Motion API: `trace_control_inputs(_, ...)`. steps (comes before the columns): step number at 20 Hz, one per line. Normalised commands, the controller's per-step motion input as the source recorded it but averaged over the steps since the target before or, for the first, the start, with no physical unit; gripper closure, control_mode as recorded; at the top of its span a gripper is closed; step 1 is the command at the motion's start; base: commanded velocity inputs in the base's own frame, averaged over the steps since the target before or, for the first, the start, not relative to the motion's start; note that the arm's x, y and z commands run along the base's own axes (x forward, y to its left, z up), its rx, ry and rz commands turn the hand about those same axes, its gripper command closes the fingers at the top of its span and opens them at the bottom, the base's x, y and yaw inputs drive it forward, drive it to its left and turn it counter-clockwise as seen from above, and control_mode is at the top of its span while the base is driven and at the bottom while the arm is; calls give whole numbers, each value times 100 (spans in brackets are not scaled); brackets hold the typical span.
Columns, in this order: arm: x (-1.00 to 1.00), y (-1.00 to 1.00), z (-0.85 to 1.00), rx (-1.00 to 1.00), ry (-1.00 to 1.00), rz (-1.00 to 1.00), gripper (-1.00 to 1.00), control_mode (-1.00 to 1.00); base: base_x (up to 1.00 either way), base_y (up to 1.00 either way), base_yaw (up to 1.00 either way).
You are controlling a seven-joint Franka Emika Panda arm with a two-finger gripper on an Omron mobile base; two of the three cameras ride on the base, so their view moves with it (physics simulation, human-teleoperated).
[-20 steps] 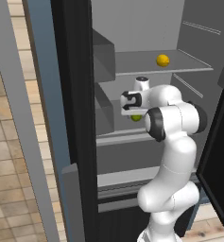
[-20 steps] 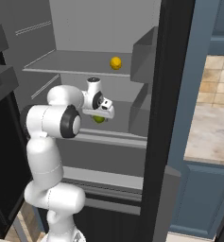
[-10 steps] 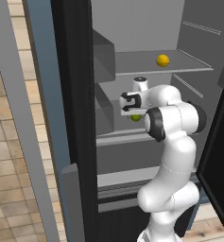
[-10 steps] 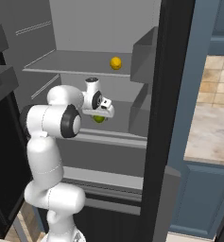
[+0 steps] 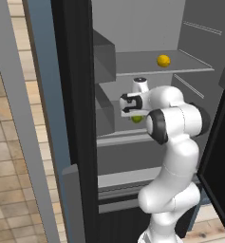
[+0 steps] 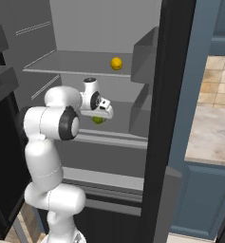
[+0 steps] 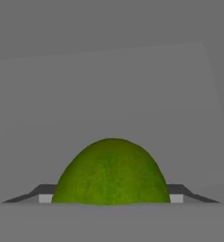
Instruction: Grab the lime and lemon from the fridge, place them in the blender, close the lid, and turn on the blender to create a marinade.
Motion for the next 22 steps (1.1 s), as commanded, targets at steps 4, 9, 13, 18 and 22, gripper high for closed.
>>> trace_control_inputs(4,-79,11,-8,0,-9,0,100,-100,0,0,0)
trace_control_inputs(9,-100,0,20,1,-33,0,100,-100,0,0,0)
trace_control_inputs(13,-100,0,69,0,-33,0,100,-100,0,0,0)
trace_control_inputs(18,-100,0,88,0,-21,0,100,-100,0,0,0)
trace_control_inputs(22,-100,0,94,1,-3,0,100,-100,0,0,0)
